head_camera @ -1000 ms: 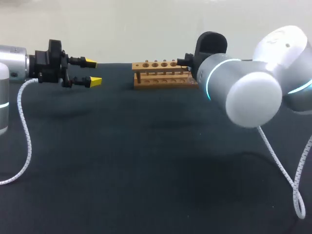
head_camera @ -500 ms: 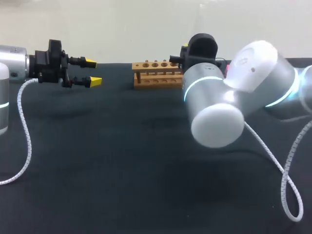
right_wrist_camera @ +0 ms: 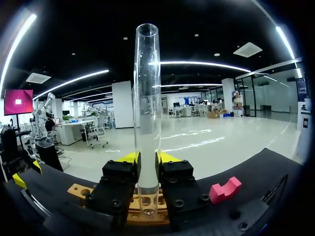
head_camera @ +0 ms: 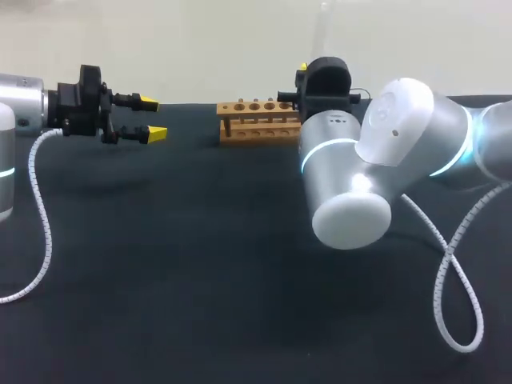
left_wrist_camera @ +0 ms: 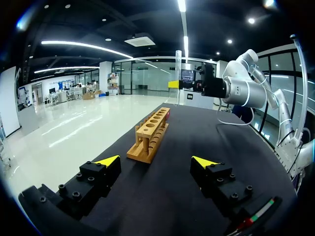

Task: Grasp the test tube, adjust it, and insert it.

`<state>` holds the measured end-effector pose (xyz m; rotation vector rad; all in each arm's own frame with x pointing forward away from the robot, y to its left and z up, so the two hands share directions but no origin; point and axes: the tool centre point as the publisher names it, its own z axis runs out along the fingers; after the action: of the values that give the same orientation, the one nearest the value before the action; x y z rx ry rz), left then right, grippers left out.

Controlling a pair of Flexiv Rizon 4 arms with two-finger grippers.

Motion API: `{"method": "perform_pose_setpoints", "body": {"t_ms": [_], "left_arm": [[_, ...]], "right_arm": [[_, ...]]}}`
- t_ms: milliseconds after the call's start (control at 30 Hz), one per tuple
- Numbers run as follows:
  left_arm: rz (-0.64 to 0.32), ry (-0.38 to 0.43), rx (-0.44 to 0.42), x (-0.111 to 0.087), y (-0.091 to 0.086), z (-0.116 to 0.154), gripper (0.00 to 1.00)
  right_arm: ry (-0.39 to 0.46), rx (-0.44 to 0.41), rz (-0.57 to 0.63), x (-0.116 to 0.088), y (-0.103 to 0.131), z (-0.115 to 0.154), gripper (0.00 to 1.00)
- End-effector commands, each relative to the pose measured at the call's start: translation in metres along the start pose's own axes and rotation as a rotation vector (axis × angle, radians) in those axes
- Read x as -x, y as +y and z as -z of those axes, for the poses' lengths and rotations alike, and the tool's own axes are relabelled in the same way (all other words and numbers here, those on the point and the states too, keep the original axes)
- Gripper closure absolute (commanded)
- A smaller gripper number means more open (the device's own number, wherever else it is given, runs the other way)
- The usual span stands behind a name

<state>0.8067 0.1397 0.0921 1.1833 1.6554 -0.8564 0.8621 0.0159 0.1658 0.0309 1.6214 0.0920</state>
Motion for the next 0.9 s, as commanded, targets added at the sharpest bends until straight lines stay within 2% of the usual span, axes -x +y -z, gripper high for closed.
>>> {"method": "perform_pose_setpoints", "body": {"t_ms": [33, 367, 900], "left_arm": [[-0.003, -0.005, 0.002, -0.001, -0.001, 0.0, 0.0], [-0.003, -0.005, 0.002, -0.001, -0.001, 0.0, 0.0], [-0.003, -0.005, 0.002, -0.001, -0.001, 0.0, 0.0]], "right_arm": [[-0.028, 0.009, 0.016, -0.005, -0.001, -0.014, 1.0], [-0.07, 0.022, 0.009, -0.004, 0.0, -0.03, 1.0], [-0.067, 0.045, -0.011, -0.011, 0.005, -0.044, 1.0]]}}
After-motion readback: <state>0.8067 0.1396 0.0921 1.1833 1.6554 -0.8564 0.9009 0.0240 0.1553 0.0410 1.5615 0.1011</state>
